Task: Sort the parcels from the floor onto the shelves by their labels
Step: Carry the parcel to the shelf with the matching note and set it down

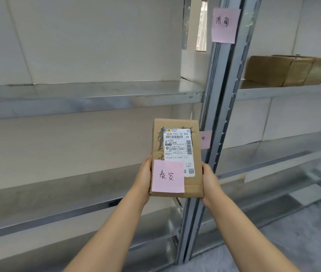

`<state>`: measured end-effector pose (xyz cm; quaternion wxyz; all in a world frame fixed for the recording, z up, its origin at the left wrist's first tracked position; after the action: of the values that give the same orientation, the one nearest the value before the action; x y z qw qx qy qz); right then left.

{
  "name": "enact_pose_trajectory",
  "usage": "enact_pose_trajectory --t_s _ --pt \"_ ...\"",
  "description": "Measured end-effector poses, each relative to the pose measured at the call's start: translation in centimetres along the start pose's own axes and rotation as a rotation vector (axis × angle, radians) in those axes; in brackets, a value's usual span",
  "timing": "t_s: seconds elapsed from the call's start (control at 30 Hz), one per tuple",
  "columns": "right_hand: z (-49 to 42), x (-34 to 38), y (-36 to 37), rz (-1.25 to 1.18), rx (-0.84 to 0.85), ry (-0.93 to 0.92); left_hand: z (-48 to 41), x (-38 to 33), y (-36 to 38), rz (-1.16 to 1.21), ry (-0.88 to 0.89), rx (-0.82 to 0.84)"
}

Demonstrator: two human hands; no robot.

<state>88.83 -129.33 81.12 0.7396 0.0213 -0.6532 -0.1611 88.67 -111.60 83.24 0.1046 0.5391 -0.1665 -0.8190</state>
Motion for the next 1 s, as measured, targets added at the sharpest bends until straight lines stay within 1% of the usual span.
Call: enact_pose_trajectory --t_s 0.27,0.4,0.5,0.57,0.77,1.0 --pt "-5.4 -0.3 3.3 0.043 0.160 0.030 -4.4 -1.3 -1.6 0.100 0.048 0.018" --pt "-7.5 -1.0 3.6 0.088 0.216 0.059 -5.7 -1.4 -1.9 0.121 0.043 -0.025" --pt "-8.8 -1.6 4.7 0.064 0.289 0.094 -6.5 -2.2 -2.2 0.135 0.071 -0.075" --pt "-9.5 -2.3 4.8 0.050 0.310 0.115 -6.8 -2.3 -2.7 0.131 0.089 -0.113" --pt "-10.5 -3.6 5.1 0.041 0.367 0.127 -6.9 -1.8 -3.1 0.137 0.104 -0.187" --pt "-11.3 -3.2 6.8 0.054 0.468 0.130 -6.5 -2.0 -3.4 0.119 0.144 -0.252"
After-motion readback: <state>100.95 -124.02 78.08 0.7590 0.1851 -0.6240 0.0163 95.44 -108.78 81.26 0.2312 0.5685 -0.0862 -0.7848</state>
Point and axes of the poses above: each hand's wrist, its own z-axis away from the middle knuckle, its own y-axis out of the palm, x = y × z, the point moved 10 cm from there along -z, towards the middle knuckle, and after that the axes turned 9 degrees about -y, right-handed, at the moved point
